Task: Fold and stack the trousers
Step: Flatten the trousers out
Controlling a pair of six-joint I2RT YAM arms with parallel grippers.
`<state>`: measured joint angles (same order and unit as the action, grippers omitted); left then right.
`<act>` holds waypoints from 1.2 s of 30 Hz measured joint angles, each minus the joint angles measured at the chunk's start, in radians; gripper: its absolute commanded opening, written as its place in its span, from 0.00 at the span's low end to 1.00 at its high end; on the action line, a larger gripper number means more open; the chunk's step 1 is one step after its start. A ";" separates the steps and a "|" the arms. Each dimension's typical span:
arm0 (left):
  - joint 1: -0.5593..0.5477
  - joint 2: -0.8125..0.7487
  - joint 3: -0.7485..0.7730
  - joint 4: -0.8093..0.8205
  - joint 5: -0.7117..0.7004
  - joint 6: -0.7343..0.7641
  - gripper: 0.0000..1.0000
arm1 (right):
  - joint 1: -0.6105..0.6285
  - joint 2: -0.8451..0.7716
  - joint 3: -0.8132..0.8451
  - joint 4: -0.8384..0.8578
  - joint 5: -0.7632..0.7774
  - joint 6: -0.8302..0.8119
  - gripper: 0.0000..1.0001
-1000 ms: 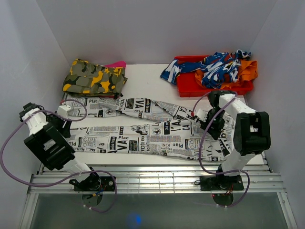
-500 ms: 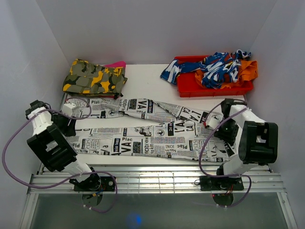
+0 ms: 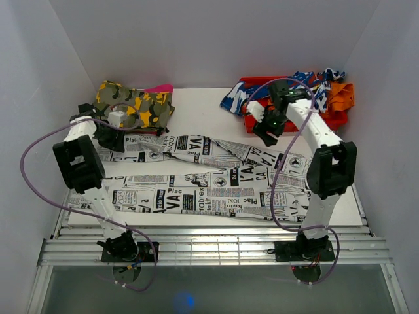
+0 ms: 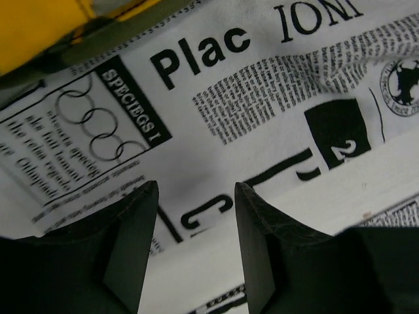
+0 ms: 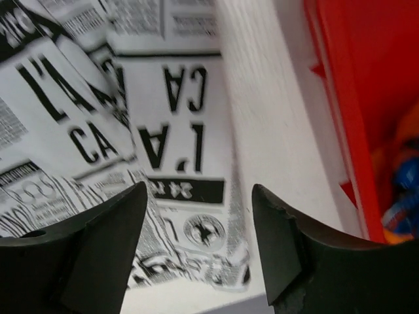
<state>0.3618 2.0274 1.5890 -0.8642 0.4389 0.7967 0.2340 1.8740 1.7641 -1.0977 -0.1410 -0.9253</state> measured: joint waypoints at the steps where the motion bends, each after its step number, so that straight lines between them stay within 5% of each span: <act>1: -0.013 0.027 0.000 0.012 -0.007 -0.021 0.60 | 0.033 0.022 0.003 0.010 -0.008 0.023 0.73; 10: -0.028 0.012 -0.116 0.095 -0.048 -0.106 0.42 | 0.188 0.251 0.106 0.120 -0.064 0.208 0.77; 18: -0.028 -0.209 -0.413 0.054 -0.084 -0.062 0.40 | 0.233 0.313 0.119 0.206 -0.075 0.254 0.76; 21: -0.028 -0.257 -0.470 0.005 -0.090 -0.048 0.44 | 0.253 0.343 0.109 0.231 -0.068 0.253 0.61; 22: -0.028 -0.263 -0.473 -0.020 -0.092 -0.044 0.47 | 0.259 0.349 0.095 0.240 -0.065 0.249 0.46; 28: -0.017 -0.294 -0.406 -0.120 -0.101 -0.022 0.61 | 0.265 0.304 -0.051 0.309 -0.051 0.218 0.08; 36: 0.035 -0.209 0.003 -0.144 -0.114 0.068 0.60 | 0.264 0.143 -0.234 0.300 -0.027 0.161 0.08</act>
<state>0.3969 1.8179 1.5921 -1.0080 0.3248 0.8646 0.4976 2.0167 1.5299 -0.7975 -0.1684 -0.7639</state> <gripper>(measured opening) 0.604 0.089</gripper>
